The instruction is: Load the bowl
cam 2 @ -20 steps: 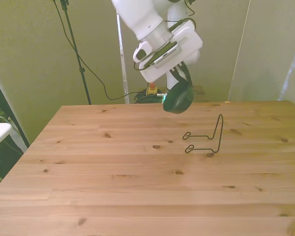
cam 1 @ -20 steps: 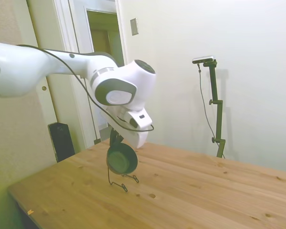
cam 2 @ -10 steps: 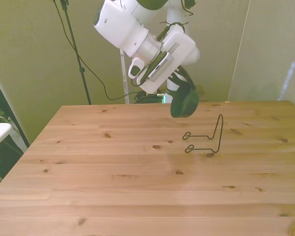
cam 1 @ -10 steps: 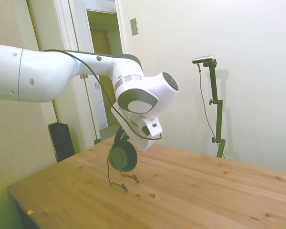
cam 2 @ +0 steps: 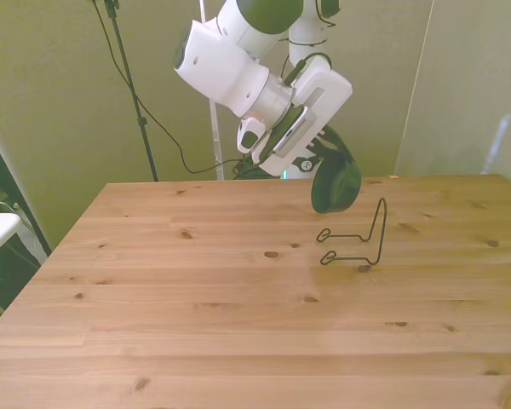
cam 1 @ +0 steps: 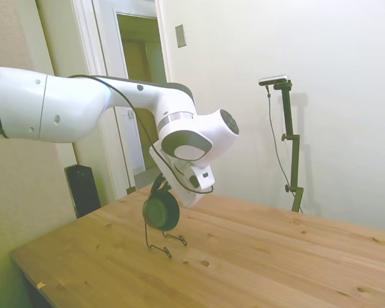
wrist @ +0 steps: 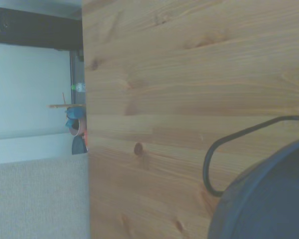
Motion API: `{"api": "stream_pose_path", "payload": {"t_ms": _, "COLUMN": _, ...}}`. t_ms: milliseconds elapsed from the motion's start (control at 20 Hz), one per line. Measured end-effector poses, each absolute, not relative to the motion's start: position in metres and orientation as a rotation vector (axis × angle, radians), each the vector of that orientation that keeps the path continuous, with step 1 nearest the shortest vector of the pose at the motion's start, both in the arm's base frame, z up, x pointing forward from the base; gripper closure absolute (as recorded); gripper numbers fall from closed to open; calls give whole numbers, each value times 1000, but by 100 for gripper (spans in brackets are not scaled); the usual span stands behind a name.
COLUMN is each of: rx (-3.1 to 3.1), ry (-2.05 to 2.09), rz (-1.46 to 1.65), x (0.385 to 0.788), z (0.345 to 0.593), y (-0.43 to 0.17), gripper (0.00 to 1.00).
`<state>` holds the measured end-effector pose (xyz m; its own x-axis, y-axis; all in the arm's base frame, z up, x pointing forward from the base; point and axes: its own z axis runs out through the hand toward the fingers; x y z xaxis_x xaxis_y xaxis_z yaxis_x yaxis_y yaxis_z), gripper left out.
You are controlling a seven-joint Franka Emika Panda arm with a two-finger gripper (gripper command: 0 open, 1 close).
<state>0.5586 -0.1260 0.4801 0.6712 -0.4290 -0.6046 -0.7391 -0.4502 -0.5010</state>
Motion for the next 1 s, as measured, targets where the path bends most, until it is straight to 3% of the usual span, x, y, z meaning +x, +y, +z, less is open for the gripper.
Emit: {"api": "stream_pose_path", "payload": {"t_ms": 1000, "rx": -2119, "ry": 909, "rz": 493, "x": 578, "z": 437, "y": -101, "gripper": 100}}
